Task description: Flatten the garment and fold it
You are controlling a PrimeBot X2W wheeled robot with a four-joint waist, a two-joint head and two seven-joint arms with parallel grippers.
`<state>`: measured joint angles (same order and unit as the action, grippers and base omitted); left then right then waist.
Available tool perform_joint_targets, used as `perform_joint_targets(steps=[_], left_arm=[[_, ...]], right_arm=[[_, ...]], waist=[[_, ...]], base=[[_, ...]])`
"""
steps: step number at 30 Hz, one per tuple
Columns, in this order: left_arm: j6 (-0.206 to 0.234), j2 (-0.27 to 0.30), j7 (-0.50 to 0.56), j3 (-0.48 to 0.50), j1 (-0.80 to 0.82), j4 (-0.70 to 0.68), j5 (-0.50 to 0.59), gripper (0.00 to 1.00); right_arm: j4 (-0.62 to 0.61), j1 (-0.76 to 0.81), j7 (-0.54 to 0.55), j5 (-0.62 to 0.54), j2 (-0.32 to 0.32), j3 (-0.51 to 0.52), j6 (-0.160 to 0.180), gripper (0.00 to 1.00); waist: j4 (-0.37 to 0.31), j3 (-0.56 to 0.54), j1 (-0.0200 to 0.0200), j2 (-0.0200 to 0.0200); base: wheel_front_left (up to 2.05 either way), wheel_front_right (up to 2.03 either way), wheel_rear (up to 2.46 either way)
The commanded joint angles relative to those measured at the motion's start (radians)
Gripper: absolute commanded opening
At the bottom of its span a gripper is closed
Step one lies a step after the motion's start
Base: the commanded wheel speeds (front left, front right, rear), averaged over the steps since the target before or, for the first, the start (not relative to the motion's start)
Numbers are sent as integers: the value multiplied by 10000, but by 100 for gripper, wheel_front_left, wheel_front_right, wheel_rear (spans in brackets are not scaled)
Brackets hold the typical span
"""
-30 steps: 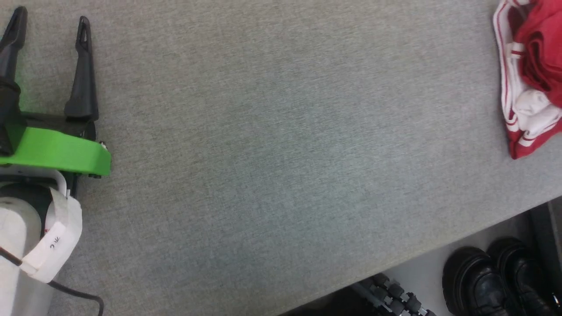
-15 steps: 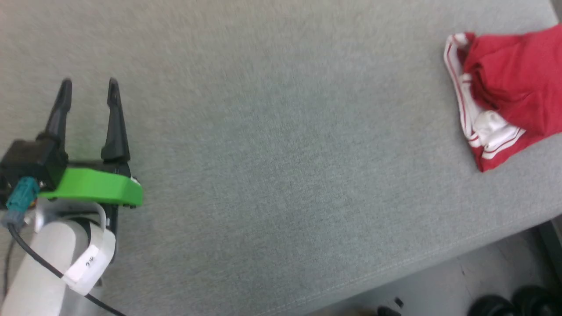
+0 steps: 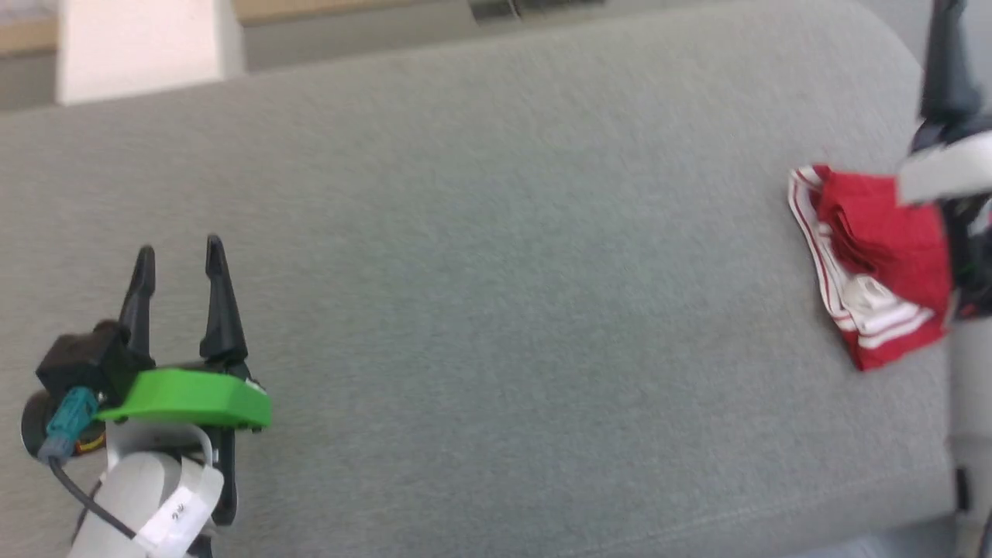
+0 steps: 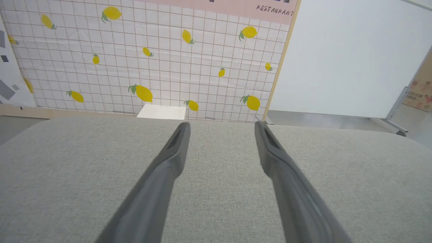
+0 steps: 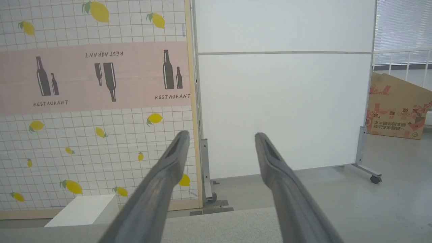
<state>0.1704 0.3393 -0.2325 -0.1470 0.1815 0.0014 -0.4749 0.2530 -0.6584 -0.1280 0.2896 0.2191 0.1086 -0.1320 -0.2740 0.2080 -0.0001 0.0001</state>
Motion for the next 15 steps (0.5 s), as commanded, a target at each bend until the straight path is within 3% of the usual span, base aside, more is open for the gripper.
perform_joint_targets(steps=[1,8,15], left_arm=[[-37,-65,-97,46,-216,74,-66,100],[-134,-337,-223,195,-624,342,-224,100],[-298,-479,-265,228,-742,548,-218,100]], right_arm=[[-126,335,-169,-106,-224,-2,13,100],[-504,1806,-598,-374,-1143,-175,13,100],[-626,3130,-808,-487,-1456,-705,13,100]], waist=[[1114,-1254,1,-1],[1747,-1832,1,-1],[2224,-2106,1,-1]], base=[[0,0,0],[0,0,0],[0,0,0]])
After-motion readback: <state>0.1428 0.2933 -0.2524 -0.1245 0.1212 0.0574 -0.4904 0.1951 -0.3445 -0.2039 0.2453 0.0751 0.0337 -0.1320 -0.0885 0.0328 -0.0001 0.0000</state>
